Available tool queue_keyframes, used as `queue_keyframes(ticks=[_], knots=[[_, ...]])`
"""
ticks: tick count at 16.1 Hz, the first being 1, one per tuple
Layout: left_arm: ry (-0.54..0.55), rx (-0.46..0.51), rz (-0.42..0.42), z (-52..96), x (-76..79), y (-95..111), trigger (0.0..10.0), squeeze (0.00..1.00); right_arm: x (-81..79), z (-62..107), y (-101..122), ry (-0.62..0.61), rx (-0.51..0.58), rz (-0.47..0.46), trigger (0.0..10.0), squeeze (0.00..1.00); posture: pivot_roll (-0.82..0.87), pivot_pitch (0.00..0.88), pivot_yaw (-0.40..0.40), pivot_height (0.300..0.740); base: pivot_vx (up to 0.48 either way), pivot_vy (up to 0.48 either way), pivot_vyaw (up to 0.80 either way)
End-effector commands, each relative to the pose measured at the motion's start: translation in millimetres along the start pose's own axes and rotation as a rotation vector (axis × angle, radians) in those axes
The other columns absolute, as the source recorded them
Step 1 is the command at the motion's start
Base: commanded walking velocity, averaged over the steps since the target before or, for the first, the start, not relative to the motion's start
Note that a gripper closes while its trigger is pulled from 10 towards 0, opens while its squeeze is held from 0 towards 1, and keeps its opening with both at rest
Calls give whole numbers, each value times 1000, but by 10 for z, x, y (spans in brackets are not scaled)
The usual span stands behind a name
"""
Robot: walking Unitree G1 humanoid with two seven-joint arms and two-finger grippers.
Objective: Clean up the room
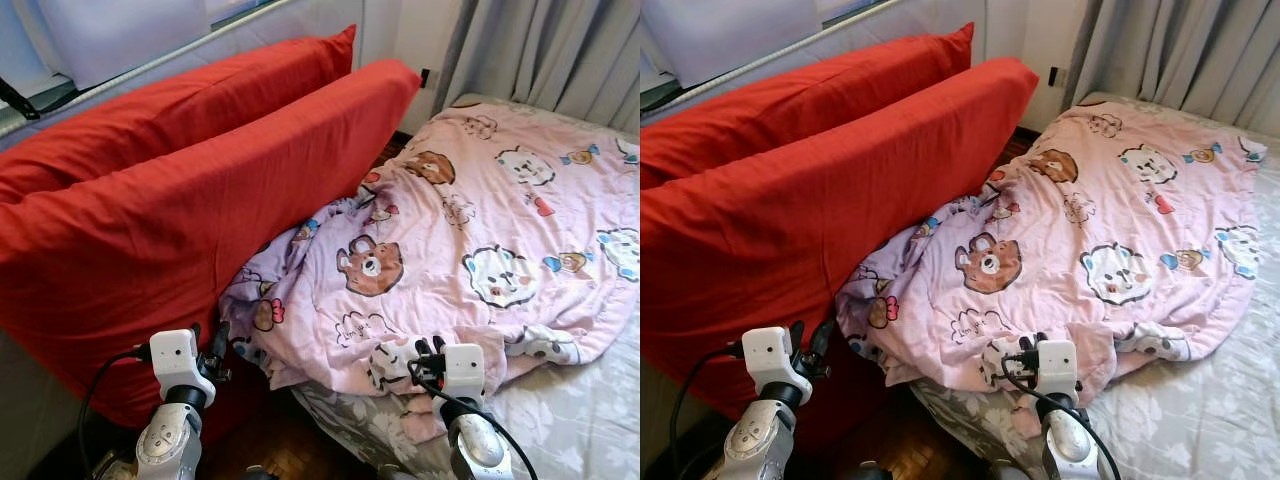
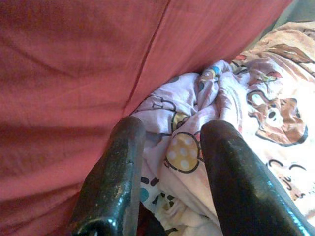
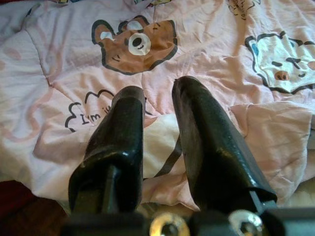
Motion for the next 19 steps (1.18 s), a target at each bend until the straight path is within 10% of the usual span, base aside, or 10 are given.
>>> queue_keyframes(ticks=[1, 19], knots=[[4, -14, 9, 19, -18, -23, 10000, 0, -2, 4, -34, 0, -13, -8, 10000, 0, 35, 110, 4, 660, 0, 0, 0], [-19, -18, 10, 14, 25, -11, 10000, 0, 29, -9, -149, -12, -69, -8, 10000, 0, 32, 106, 8, 660, 0, 0, 0]])
Point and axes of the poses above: a point about 5 cm out from each wrist's last joint towards the gripper, its own z axis pointing back from the gripper into the wrist, its own y axis along the axis of the wrist's last joint, x = y × z, the point moved 6 cm from there along -z, pointing out of the wrist towards the gripper, and after that the axes turned 12 degrees about -z, right-handed, at the moved point
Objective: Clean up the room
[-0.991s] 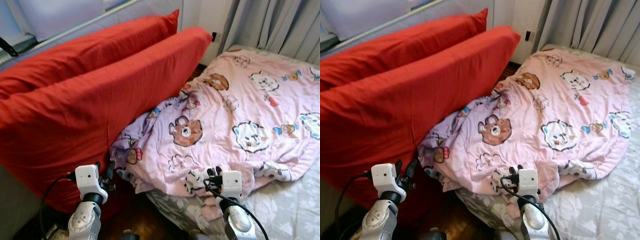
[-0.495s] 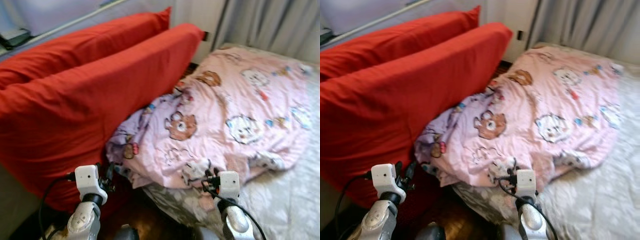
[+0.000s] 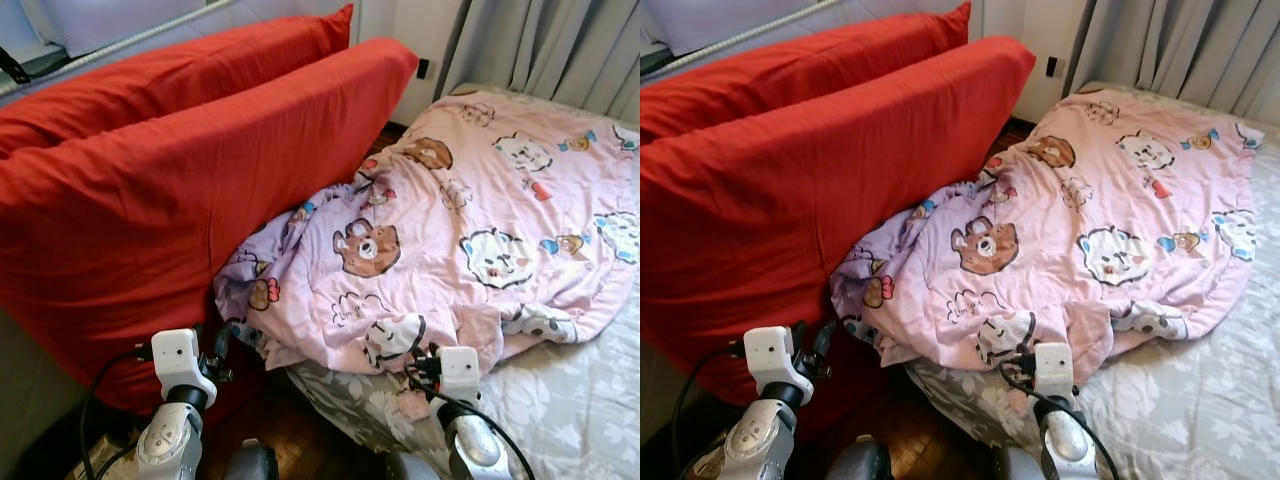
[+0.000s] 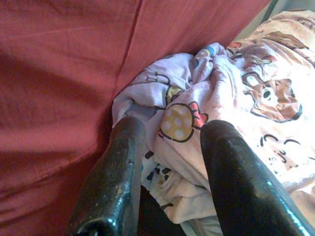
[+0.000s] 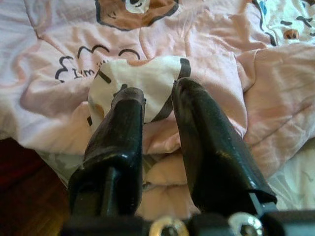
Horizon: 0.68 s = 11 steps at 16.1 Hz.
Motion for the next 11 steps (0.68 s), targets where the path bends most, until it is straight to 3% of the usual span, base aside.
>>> queue_keyframes(ticks=[1, 11], knots=[[-8, -12, 11, 3, 11, -18, 10000, 0, 10, 2, -18, -6, -5, -4, 10000, 0, 32, 105, 9, 660, 0, 0, 0], [-13, -12, 12, 3, 23, -18, 10000, 0, 2, 7, -27, -5, -3, -12, 10000, 0, 30, 101, 11, 660, 0, 0, 0]])
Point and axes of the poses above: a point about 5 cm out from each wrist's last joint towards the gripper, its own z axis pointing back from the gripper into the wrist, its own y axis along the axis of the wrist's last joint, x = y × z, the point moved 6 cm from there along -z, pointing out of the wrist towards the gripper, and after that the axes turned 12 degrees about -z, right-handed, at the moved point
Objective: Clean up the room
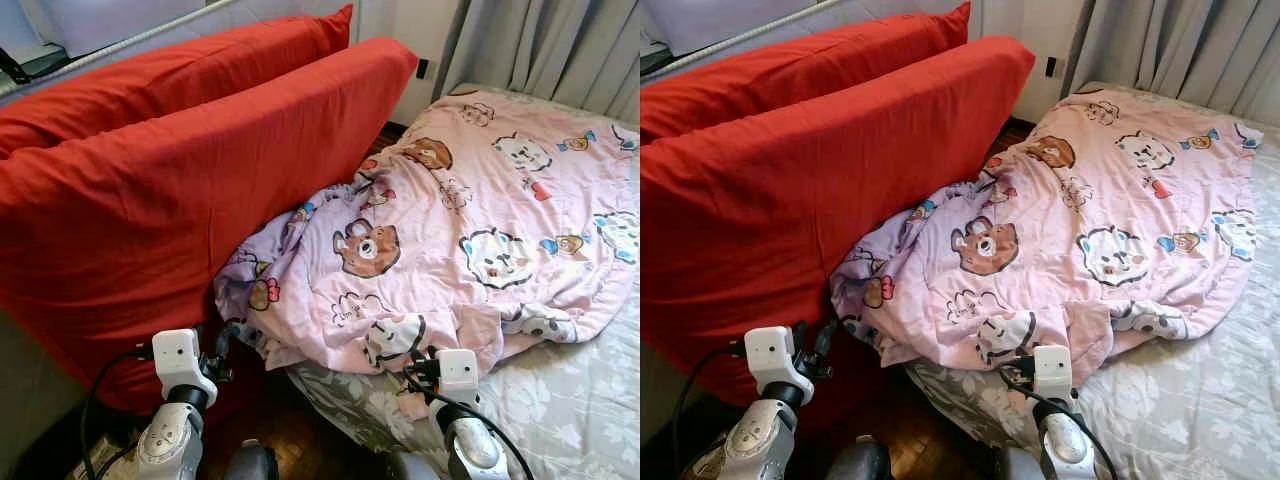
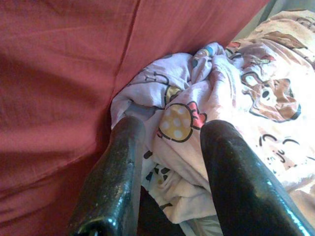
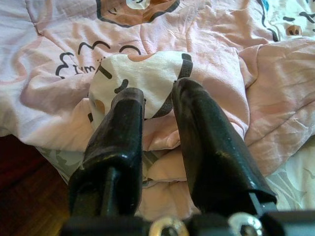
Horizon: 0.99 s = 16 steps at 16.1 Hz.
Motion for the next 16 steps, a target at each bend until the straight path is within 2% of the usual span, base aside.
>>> queue_keyframes(ticks=[1, 8, 10, 16], knots=[[-10, -11, 12, 3, 15, -17, 10000, 0, 4, -2, -1, -5, 2, -10, 10000, 0, 30, 101, 11, 660, 0, 0, 0], [-10, -11, 12, 3, 15, -17, 10000, 0, 4, -2, -1, -5, 2, -10, 10000, 0, 30, 101, 11, 660, 0, 0, 0], [7, -4, 4, 2, -11, 1, 10000, 0, -82, -17, 47, 27, 26, -15, 10000, 0, 27, 102, 7, 660, 0, 0, 0], [11, -3, 3, 4, -17, 3, 10000, 0, -106, -14, 56, 33, 35, -19, 10000, 0, 29, 107, 6, 660, 0, 0, 0]])
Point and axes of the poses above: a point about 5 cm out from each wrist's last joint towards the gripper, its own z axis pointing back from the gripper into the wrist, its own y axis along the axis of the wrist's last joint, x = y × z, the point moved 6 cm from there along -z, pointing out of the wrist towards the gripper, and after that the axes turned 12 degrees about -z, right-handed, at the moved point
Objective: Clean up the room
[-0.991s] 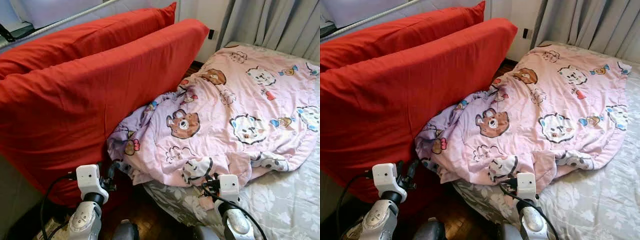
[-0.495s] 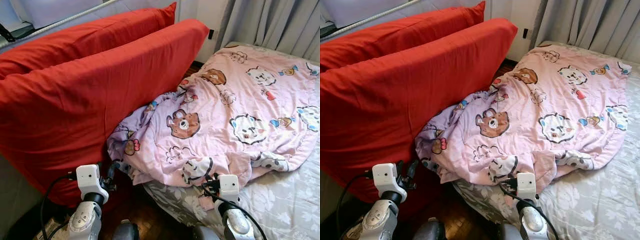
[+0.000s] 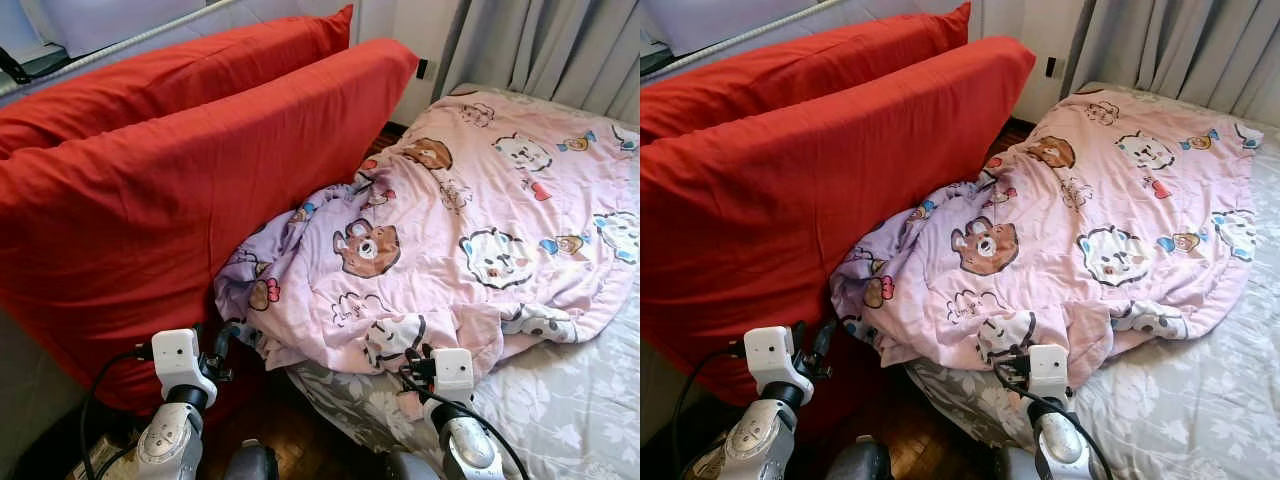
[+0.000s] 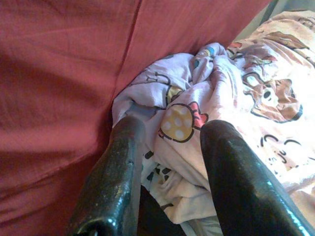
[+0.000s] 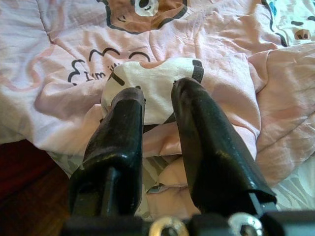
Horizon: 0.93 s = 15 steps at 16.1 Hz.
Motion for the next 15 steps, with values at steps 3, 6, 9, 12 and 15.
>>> queue_keyframes(ticks=[3, 6, 9, 12, 15], knots=[[1, -2, 4, 1, -2, 6, 10000, 0, 0, -12, 52, 2, 20, 4, 10000, 0, 29, 109, 5, 660, 0, 0, 0], [-11, -9, 2, 9, 20, -16, 10000, 0, 44, -6, 138, -26, 73, -10, 10000, 0, 28, 109, 5, 660, 0, 0, 0], [-32, -7, -22, 21, 36, -13, 10000, 0, 110, -33, 446, -43, 205, -30, 10000, 0, 26, 113, 2, 660, 0, 0, 0], [-29, 8, -19, -2, 36, 36, 10000, 0, 64, -73, 569, -28, 237, -17, 10000, 0, 24, 112, -1, 660, 0, 0, 0], [-32, 10, -15, 0, 62, 34, 10000, 0, 52, -50, 492, -24, 214, -14, 10000, 0, 25, 112, -3, 660, 0, 0, 0]])
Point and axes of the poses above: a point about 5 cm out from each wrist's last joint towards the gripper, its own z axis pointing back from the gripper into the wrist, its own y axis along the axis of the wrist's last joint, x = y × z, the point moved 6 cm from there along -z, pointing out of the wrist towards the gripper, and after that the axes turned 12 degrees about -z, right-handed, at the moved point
